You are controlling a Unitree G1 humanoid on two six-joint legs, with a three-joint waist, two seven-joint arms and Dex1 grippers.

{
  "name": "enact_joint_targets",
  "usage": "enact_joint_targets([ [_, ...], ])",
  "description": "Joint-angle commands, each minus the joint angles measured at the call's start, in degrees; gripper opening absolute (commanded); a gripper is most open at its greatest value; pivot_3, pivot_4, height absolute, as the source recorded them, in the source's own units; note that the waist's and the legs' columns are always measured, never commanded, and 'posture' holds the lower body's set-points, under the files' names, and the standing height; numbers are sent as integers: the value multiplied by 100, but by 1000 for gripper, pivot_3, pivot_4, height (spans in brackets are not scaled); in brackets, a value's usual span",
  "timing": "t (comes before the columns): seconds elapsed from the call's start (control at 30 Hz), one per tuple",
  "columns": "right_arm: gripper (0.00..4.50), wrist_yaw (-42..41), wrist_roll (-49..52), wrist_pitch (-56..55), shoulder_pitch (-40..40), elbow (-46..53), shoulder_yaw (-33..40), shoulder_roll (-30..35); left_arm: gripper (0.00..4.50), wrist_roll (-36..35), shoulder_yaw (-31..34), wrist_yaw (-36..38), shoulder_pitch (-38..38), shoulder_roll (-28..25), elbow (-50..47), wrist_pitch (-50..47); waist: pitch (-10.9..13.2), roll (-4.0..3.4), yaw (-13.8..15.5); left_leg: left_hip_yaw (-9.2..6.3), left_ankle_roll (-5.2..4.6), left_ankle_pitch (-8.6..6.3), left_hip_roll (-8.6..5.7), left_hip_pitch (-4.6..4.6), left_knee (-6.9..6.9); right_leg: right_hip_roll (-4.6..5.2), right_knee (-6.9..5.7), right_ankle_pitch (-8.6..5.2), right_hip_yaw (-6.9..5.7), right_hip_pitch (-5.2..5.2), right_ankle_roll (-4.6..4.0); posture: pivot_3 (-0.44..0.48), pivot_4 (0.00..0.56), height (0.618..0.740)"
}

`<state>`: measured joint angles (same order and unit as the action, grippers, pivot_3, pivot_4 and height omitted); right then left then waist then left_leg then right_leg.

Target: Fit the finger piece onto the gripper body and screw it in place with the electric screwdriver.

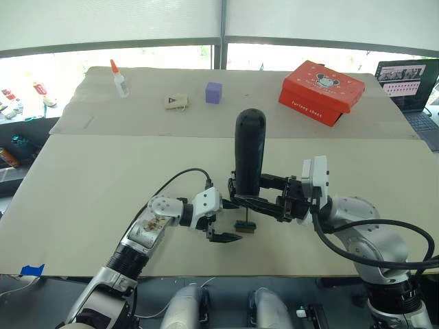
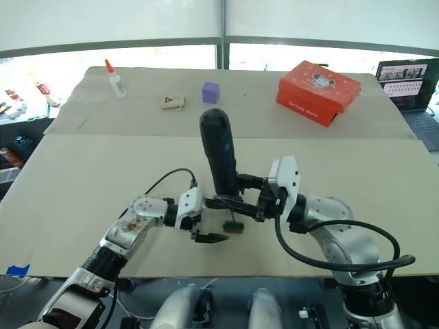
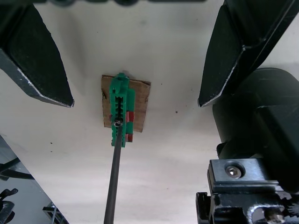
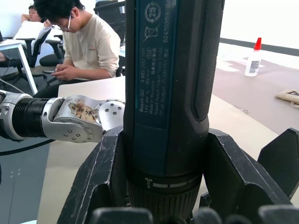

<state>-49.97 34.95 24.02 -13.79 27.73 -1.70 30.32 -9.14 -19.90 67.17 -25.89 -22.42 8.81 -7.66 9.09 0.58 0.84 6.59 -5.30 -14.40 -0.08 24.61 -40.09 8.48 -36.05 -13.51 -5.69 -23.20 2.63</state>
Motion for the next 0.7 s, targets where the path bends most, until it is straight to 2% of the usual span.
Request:
enact_joint_targets([
  [0.03, 1922, -44, 136, -122, -5, 267, 112, 14, 4500, -82, 90, 28, -85, 17, -58, 84, 0, 0, 1, 0, 0, 0, 0, 0, 0, 0, 0, 0, 0, 0, 0, 0, 150, 740],
  [0.7, 1922, -115, 206, -70, 31, 309, 183, 83, 4500, -79, 113, 30, -97, 10, -66, 72, 0, 0, 1, 0, 0, 0, 0, 0, -1, 0, -1, 0, 0, 0, 0, 0, 150, 740],
])
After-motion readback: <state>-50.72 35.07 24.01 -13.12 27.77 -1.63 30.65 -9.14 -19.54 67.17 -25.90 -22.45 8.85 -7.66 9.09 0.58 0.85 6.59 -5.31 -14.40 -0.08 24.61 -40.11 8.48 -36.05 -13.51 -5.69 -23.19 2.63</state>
